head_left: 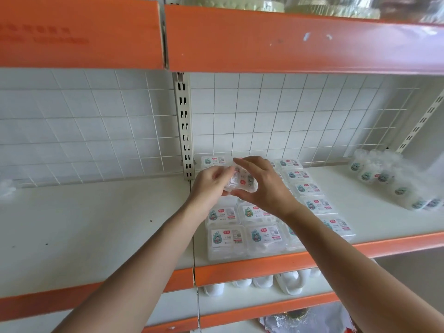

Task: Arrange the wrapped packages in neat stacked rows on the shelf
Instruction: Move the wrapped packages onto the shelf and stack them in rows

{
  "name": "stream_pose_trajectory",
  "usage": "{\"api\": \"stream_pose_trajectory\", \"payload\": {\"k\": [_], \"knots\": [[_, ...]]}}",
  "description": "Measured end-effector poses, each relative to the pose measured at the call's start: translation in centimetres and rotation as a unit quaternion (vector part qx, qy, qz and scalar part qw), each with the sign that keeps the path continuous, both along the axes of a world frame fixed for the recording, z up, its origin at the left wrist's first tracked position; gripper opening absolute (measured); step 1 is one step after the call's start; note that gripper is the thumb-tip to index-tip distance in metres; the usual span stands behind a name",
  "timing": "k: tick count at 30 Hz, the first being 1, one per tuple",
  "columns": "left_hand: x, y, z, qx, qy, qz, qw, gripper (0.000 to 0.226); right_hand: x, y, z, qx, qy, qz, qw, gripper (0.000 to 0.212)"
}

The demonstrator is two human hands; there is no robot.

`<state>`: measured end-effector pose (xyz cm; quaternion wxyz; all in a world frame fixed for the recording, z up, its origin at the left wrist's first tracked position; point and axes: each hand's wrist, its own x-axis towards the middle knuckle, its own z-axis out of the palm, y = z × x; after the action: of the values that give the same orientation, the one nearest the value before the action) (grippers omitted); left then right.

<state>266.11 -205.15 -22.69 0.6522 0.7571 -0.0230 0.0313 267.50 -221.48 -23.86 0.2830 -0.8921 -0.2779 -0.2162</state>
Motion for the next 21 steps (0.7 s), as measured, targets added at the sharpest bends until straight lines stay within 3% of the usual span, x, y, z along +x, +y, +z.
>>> {"api": "stream_pose_trajectory", "payload": {"k": [4,10,17,19,21], "knots": [[0.3,-0.3,-0.3,-0.035,0.025,0.019,0.999,0.031,-0.3,-0.9,-0.5,0.037,0.001,-0.035,0.999,0.072],[0.4,-0.7,-0.4,-0.087,0.075,0.009,0.993,0.035,-0.6,-1.8,-0.3,0.130,0.119,-0.056,0.983,0.066],[0.4,-1.8,0.5,0.083,0.079,0.012,0.993,0.024,-1.7,-1.9,0.4,0.117,0.107,0.007,0.987,0.047],[0.5,-2.0,0.7,0.087,0.074,0.009,0.993,0.027,-1.9,-1.8,0.4,0.118,0.114,0.010,0.986,0.043],[0.6,-2.2,0.9,0.035,0.082,0.002,0.996,0.037,-1.9,-1.8,0.3,0.112,0.105,-0.004,0.988,0.044]]}}
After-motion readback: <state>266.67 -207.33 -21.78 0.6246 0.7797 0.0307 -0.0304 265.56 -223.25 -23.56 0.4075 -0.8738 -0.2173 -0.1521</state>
